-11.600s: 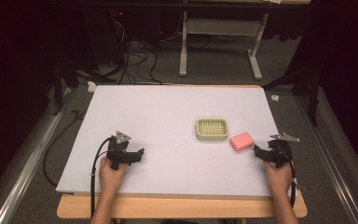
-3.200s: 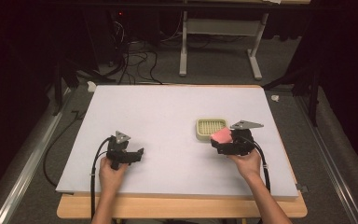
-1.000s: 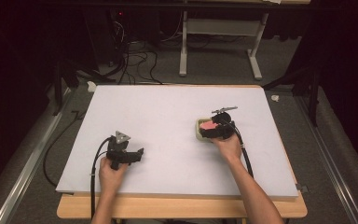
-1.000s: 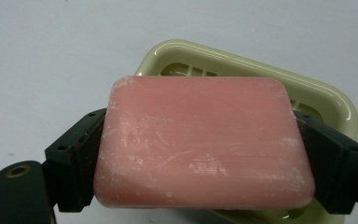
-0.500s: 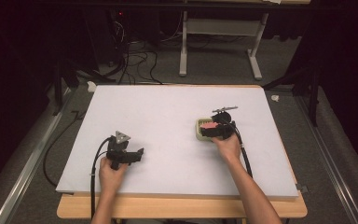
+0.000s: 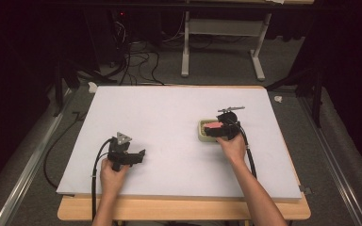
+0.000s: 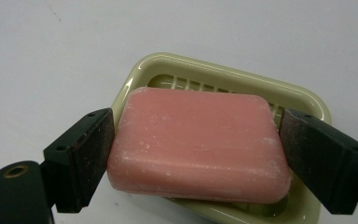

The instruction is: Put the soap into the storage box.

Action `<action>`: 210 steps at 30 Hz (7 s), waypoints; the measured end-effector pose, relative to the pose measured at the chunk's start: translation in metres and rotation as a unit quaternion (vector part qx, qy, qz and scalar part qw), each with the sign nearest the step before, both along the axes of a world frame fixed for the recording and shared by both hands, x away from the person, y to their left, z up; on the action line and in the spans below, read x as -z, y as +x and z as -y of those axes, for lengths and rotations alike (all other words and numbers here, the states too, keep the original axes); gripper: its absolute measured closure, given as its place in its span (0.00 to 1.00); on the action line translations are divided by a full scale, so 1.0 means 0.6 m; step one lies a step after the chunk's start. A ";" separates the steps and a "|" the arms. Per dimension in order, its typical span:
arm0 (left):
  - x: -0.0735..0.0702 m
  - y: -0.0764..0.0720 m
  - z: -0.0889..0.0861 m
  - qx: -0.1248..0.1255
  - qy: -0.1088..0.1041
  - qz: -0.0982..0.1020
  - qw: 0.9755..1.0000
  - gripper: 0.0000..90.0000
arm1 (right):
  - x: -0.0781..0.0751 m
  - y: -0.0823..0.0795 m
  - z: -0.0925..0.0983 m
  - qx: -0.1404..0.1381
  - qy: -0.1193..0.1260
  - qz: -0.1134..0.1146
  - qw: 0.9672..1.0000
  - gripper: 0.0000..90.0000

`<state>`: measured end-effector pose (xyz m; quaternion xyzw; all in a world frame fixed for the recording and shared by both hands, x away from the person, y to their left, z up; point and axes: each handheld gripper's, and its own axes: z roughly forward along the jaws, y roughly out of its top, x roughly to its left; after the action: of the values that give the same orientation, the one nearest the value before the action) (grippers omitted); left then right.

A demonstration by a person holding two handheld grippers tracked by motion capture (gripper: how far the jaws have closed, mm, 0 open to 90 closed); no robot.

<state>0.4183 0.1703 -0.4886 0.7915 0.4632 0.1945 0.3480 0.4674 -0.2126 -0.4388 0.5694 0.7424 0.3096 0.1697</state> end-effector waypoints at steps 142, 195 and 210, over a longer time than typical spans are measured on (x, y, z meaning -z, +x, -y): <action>0.000 -0.001 0.001 -0.001 0.002 0.002 1.000 0.17 | -0.047 -0.141 0.182 0.055 0.049 0.107 0.991 0.23; 0.000 0.000 0.001 0.000 0.002 0.001 1.000 0.17 | 0.026 -0.194 0.200 0.067 0.063 0.080 0.993 0.24; 0.000 0.000 0.001 0.000 0.002 0.001 1.000 0.17 | 0.049 -0.193 0.184 0.063 0.020 0.067 0.996 0.25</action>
<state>0.4180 0.1700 -0.4885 0.7919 0.4628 0.1959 0.3469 0.3516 -0.3232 -0.4680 0.5964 0.6854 0.3506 0.2272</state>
